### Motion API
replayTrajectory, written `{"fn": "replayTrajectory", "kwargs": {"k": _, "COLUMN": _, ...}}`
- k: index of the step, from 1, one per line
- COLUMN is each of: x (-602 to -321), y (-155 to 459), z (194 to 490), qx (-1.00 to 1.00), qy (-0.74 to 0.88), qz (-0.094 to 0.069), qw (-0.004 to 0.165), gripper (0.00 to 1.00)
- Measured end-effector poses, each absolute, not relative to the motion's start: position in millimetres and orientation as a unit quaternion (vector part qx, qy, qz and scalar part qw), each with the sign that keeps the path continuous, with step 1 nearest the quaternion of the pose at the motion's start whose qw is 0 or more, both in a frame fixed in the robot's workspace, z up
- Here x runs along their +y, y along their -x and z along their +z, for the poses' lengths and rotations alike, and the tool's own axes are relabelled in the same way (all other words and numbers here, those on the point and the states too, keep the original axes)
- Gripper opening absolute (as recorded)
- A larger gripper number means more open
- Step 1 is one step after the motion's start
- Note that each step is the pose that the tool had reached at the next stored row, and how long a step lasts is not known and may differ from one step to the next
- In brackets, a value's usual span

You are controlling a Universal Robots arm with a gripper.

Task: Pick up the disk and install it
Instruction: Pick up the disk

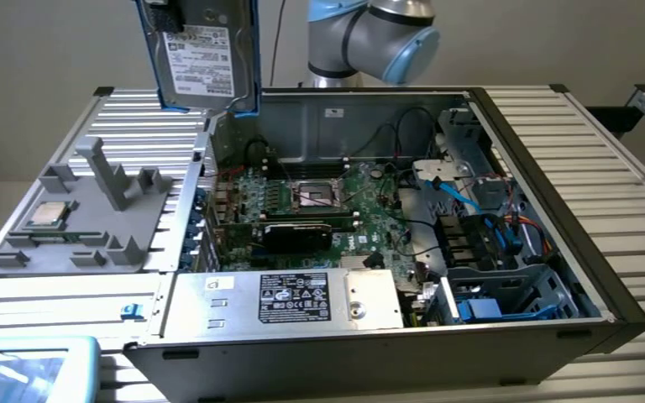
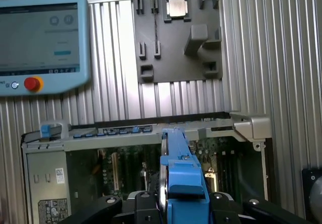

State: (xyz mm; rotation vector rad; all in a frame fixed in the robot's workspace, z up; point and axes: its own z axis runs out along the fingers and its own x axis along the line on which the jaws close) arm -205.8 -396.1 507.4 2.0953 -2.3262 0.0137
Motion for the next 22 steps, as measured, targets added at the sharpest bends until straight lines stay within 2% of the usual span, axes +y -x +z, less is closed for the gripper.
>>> {"fn": "replayTrajectory", "kwargs": {"k": 22, "x": -421, "y": 110, "z": 510, "qx": -0.743, "qy": -0.669, "qz": 0.003, "qw": 0.006, "gripper": 0.37}}
